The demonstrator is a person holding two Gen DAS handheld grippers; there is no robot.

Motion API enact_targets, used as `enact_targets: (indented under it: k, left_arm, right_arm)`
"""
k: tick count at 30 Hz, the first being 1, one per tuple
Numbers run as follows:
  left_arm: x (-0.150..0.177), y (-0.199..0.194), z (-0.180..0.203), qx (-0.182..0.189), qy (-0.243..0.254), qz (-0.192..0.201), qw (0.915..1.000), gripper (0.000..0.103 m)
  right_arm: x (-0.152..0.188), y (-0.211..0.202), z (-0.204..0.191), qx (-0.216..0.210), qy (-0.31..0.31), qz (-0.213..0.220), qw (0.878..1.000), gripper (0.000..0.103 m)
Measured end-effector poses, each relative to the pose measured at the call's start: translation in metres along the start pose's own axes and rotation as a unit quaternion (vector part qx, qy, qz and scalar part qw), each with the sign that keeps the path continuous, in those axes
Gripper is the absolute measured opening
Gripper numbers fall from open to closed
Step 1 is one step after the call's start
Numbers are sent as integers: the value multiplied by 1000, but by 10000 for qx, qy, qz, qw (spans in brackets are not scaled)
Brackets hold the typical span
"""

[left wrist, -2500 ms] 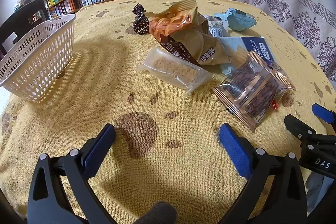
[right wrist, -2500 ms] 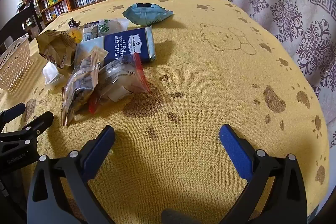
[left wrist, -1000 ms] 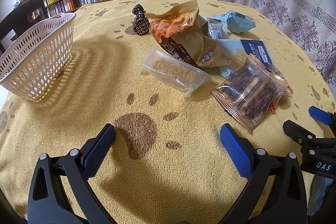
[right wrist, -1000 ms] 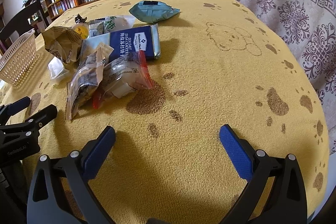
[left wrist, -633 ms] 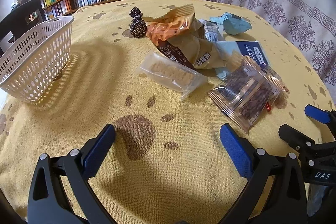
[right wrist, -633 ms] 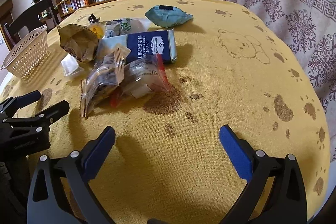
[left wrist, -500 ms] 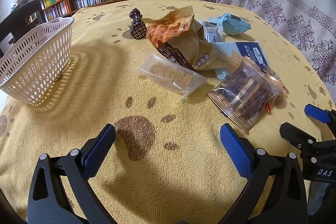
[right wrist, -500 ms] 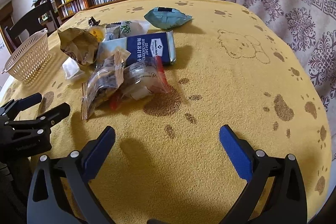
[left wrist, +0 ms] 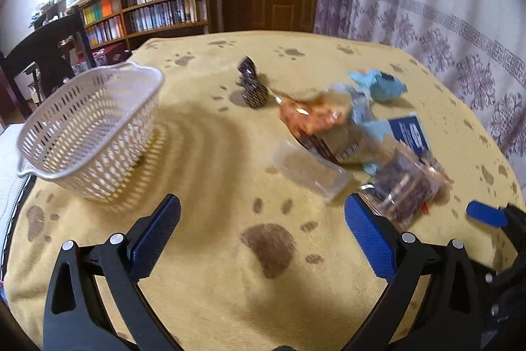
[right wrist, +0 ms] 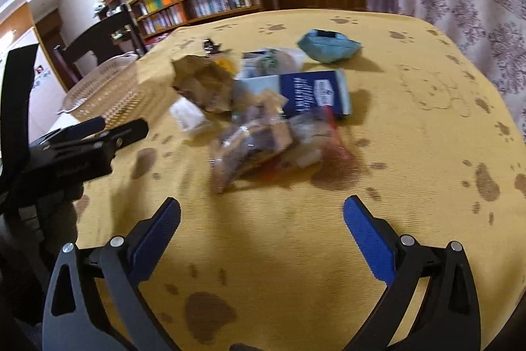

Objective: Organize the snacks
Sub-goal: 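Reach the left gripper to the orange-and-brown chip bag and grasp it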

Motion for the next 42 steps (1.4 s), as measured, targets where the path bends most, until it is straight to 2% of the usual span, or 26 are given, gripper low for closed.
enact_targets:
  k: [4,10,15,19,23,29,32,34,35,42]
  left_arm:
    - [-9,-7,-12,-36,-76,103,9999,101]
    - [-14,-2,-9,82,5,92,9999,101]
    - [-22,12,13,446,126,-37,9989,101]
    - [-36,31,33,564,349,-62,9978,101]
    - [-49,50,42,774,299,-171,9964,101]
    - [-66,71,40,913,169,-110,9956,101]
    - [-71,77,40,1136,107,-153,9933,85]
    - [-70,79,43,1556,38,-229,9876,68]
    - [-69,79,43,1689,1,-254,9853,68]
    - [-66,64,40,1800,-108,-75,9836,65]
  right_arm:
    - [-3,-1,-7,-262,101,-18,9996,98]
    - [1,9,-8,-117,72,-131,9998,98]
    - [2,10,-6,-75,78,-124,9999,98]
    - [1,6,-6,-65,59,-59,9999,98]
    - [1,5,-3,-75,111,-48,9999,98]
    - [2,10,1,-109,185,-112,9997,98]
    - [2,12,2,-115,193,-129,9997,98]
    - [2,12,3,-126,218,-133,9996,98]
    - [2,12,3,-132,232,-133,9996,98]
    - [-1,10,13,-163,421,-115,9989,98]
Point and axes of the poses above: each gripper's, at about its wrist camera, not at the fingertips, and y roughly the way its jaws point, z to its right, x to its underside, the point moved 7 cm from there along y, roughly the way its jaws point, and after that the axes turned 7 degrees about -z, right-handed, at the moved point
